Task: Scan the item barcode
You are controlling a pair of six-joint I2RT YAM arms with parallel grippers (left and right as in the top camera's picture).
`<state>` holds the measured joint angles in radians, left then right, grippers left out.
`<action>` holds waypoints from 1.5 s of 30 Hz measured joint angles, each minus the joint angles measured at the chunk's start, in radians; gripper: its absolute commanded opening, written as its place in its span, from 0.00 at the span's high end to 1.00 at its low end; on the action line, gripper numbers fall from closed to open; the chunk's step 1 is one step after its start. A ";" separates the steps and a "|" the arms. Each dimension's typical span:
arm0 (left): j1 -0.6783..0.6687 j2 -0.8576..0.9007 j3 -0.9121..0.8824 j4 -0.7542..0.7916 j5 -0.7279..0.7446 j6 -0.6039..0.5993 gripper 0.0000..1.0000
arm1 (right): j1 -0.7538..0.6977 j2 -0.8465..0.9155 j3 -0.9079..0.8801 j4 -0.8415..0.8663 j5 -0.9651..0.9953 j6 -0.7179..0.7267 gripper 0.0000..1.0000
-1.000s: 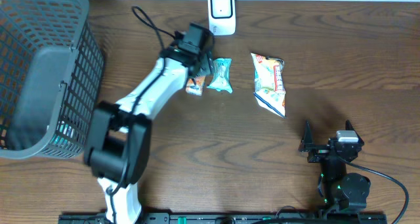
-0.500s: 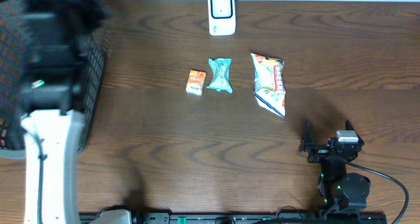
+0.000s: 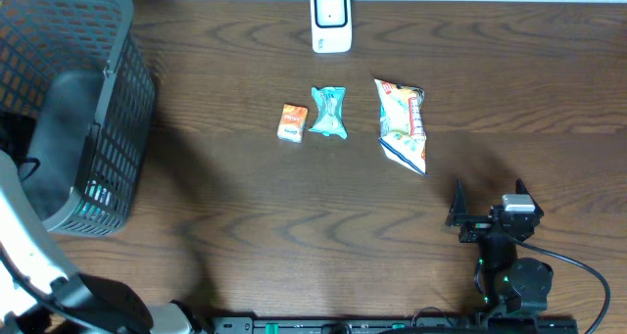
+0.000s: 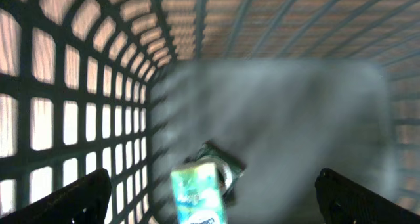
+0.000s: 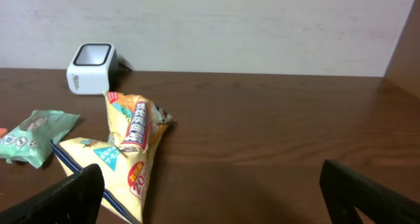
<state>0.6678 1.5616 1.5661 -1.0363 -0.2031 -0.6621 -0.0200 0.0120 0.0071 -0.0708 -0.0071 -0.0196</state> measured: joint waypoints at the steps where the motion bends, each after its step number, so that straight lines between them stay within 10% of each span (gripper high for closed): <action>1: 0.004 0.015 -0.004 -0.010 0.008 -0.011 0.02 | 0.000 0.000 0.000 0.000 0.000 0.000 0.01; 28: 0.005 0.302 -0.182 -0.031 0.235 -0.120 0.00 | 0.000 0.000 0.000 0.000 0.000 0.000 0.01; 33: 0.005 0.305 -0.218 0.022 0.243 -0.117 0.27 | 0.000 0.000 0.000 0.000 0.000 0.000 0.01; 45: 0.005 0.309 -0.179 0.048 0.255 -0.062 0.45 | 0.000 0.000 0.000 0.000 0.000 0.000 0.01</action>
<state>0.6724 1.8702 1.3869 -0.9886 0.0517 -0.7238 -0.0200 0.0120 0.0071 -0.0708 -0.0071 -0.0196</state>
